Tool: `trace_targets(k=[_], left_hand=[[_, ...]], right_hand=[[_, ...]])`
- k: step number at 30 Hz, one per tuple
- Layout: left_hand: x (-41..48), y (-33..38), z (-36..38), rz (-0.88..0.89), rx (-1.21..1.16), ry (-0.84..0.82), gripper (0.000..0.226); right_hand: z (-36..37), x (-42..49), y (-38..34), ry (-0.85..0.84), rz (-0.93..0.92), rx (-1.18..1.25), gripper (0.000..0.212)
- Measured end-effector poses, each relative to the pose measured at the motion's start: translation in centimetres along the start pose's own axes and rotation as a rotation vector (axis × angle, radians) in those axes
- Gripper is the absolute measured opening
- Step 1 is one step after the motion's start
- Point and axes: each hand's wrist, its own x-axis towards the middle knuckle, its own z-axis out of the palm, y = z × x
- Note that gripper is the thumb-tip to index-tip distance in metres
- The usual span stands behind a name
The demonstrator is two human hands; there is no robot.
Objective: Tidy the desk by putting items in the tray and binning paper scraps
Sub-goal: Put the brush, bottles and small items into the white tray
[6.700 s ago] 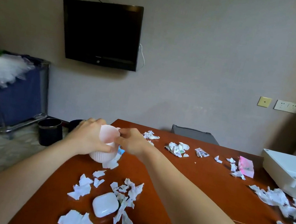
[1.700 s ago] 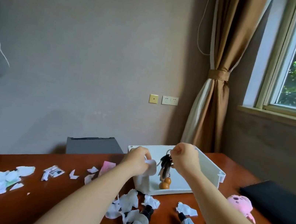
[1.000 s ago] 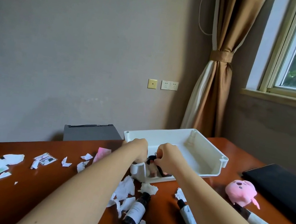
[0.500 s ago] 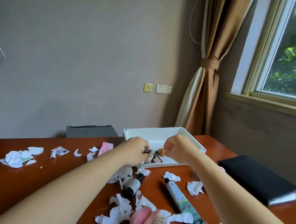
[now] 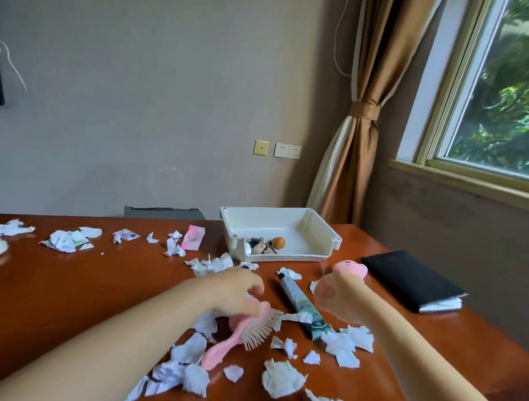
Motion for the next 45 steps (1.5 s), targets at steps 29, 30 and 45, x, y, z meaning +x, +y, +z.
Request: trace_targets(k=[29,30,45], left_hand=[[0.1,-4.3,3.0,0.013,-0.321,-0.146,0.064],[0.2,-4.6,3.0,0.034,-0.308,-0.143,0.064],[0.9,-3.9,0.0,0.078,-0.305,0.21,0.042]], right_hand=[[6.7,0.5,-2.8,-0.072,0.169,-0.041,0.044],[6.7,0.7,-2.8,-0.067,0.162,-0.041,0.045],[7.1,1.4,-1.9,-0.002,0.165,0.164,0.032]])
